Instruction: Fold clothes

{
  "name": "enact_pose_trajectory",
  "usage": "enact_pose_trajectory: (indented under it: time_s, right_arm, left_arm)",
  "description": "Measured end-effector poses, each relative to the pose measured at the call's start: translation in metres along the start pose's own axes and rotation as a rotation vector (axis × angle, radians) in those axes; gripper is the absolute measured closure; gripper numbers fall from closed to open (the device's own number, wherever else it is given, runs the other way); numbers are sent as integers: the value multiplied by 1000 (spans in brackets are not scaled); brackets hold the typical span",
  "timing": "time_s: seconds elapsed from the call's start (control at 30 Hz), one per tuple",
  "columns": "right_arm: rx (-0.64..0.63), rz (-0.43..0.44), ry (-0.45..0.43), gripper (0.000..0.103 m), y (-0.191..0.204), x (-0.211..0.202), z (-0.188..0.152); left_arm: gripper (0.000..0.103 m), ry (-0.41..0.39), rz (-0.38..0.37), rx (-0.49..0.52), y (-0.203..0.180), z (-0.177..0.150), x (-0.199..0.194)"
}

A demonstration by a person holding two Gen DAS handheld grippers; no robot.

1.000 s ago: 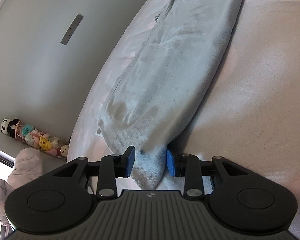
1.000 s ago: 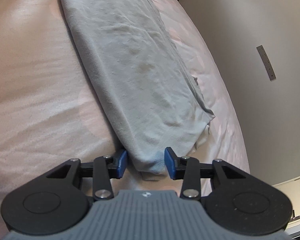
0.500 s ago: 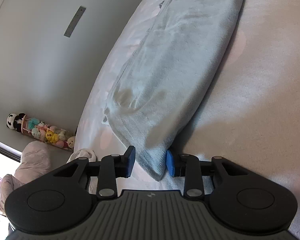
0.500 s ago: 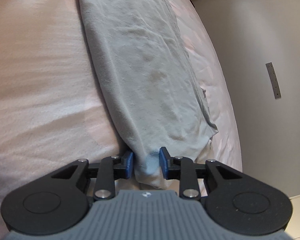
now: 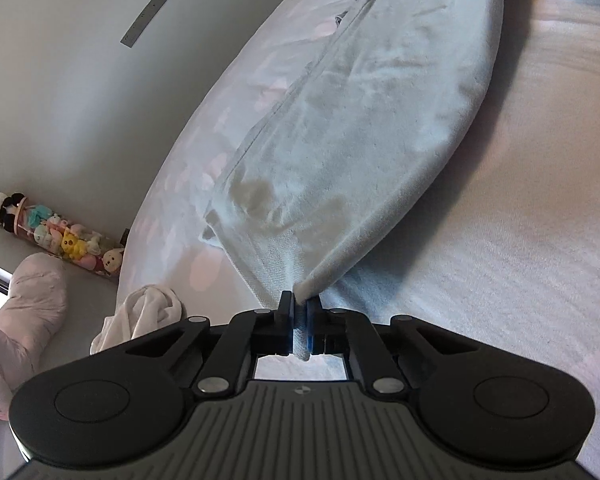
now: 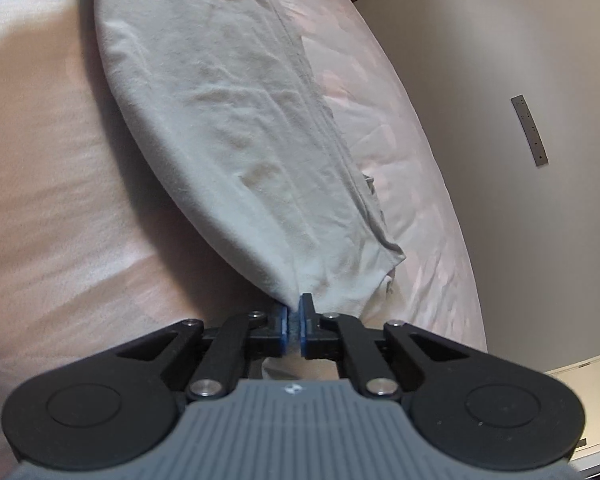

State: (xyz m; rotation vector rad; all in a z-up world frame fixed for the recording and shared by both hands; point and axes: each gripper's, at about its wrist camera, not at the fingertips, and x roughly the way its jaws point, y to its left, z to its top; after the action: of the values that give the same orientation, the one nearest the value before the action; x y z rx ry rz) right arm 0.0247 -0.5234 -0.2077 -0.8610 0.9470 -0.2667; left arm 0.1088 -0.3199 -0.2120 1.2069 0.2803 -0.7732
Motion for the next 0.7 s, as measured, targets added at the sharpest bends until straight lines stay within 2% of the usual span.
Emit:
enact_pose_trajectory:
  time_s: [0.2,0.33,0.7]
  right_arm:
    - [-12,-7,-21,98,-15,-28,3]
    - [-14,5,-34,98,-17,-54,-4]
    - [0,80,-46,98,13,-152,-35]
  left_arm:
    - [100,-17,-3,21,14,-1,-30]
    - [100,-17,-16,52,8,-9,-57]
    - [100,18,-71,112,-16,-34,-138]
